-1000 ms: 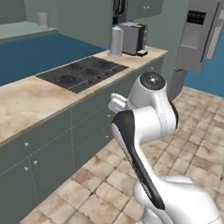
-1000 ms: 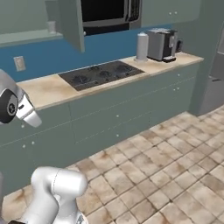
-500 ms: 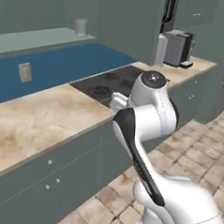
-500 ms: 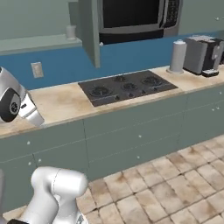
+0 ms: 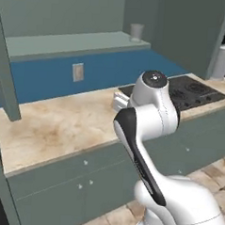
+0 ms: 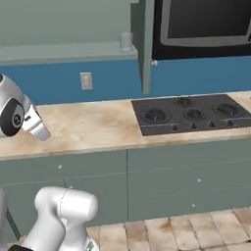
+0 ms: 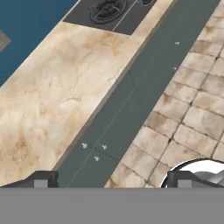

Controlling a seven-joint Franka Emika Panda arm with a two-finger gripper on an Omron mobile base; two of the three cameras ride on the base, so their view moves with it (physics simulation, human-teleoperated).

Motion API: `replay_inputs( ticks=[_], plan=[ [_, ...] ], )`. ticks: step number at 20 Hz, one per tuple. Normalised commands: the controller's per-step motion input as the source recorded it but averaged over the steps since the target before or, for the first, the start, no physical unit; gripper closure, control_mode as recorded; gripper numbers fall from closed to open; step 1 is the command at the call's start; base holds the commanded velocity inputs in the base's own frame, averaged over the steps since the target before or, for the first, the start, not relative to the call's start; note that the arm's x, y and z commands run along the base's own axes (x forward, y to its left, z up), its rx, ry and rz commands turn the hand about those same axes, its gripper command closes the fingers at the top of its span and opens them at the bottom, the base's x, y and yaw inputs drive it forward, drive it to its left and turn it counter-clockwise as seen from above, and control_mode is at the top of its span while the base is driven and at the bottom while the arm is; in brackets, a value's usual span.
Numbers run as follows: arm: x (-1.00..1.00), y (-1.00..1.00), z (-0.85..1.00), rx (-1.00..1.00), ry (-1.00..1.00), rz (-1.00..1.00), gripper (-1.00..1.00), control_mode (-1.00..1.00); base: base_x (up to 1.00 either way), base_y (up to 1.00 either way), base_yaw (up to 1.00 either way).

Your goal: There is a bowl on the dining counter. Grab a lemon wedge from the fridge and place it in the bowl. Then get the liquor bottle and glass cup from the cabinet and place them next to the bowl.

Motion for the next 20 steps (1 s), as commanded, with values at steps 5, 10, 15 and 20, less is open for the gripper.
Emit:
replay_inputs(
  ticks=[5, 10, 15, 20],
  plan=[
    [0.00, 0.00, 0.00, 0.00, 0.00, 0.00, -1.00, 1.00, 0.51, 0.00, 0.48],
    [0.00, 0.00, 0.00, 0.00, 0.00, 0.00, -1.00, 1.00, 0.62, -0.03, 0.42],
    [0.00, 0.00, 0.00, 0.00, 0.00, 0.00, -1.00, 1.00, 0.56, -0.22, 0.31],
    [0.00, 0.00, 0.00, 0.00, 0.00, 0.00, -1.00, 1.00, 0.48, -0.30, 0.10]
  ],
)
